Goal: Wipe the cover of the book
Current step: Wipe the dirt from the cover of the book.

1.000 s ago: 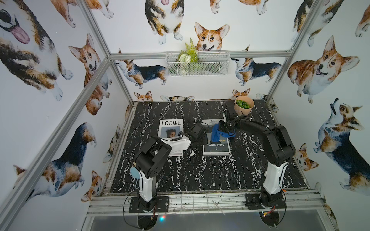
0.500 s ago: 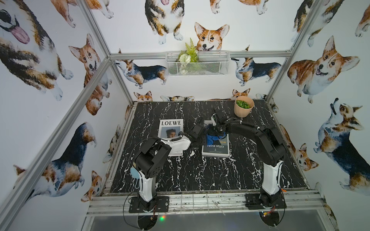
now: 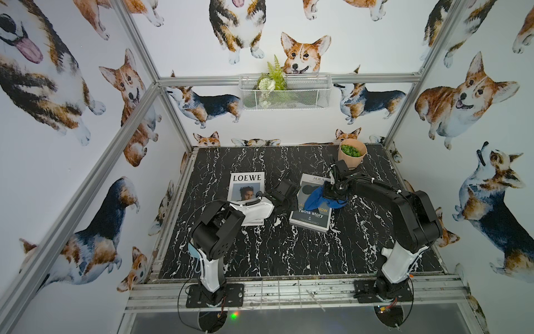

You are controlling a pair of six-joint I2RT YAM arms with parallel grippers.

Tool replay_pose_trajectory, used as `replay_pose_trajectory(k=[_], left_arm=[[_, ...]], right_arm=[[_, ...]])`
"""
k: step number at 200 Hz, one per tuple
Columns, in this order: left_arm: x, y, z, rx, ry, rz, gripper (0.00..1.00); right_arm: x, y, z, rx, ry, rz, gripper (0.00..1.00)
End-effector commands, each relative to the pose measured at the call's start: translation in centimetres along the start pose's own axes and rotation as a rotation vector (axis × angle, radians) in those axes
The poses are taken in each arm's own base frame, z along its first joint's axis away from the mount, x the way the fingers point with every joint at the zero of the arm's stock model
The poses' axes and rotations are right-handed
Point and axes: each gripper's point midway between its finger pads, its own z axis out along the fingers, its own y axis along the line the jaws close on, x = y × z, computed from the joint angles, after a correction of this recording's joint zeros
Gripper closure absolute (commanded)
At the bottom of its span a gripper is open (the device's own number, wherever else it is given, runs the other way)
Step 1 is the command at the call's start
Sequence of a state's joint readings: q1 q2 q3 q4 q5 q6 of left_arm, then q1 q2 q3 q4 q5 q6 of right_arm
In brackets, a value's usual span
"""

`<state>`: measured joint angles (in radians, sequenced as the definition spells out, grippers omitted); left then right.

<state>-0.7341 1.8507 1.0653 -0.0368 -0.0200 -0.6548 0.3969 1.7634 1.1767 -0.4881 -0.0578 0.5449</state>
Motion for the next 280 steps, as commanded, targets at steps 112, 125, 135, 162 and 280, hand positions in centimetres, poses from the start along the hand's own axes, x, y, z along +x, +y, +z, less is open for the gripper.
replay_pose_trajectory(k=[112, 125, 135, 162, 280], left_arm=[[10.7, 5.0, -1.7, -0.077, 0.211, -0.024, 0.61], [10.9, 5.4, -1.8, -0.09, 0.208, -0.022, 0.61], [10.8, 5.6, -1.8, -0.099, 0.206, -0.018, 0.61], [10.9, 5.9, -1.8, -0.111, 0.205, -0.016, 0.61], [10.9, 6.1, -1.4, -0.139, 0.211, -0.027, 0.62]], right_arm=[[1.8, 5.7, 4.9, 0.011, 0.175, -0.064, 1.0], [1.1, 7.0, 4.4, -0.003, 0.165, -0.084, 1.0], [0.6, 8.1, 4.1, -0.024, 0.151, -0.101, 1.0], [-0.6, 11.0, 4.3, -0.089, 0.137, -0.137, 1.0], [-2.9, 3.4, 6.6, 0.033, 0.18, -0.081, 1.0]])
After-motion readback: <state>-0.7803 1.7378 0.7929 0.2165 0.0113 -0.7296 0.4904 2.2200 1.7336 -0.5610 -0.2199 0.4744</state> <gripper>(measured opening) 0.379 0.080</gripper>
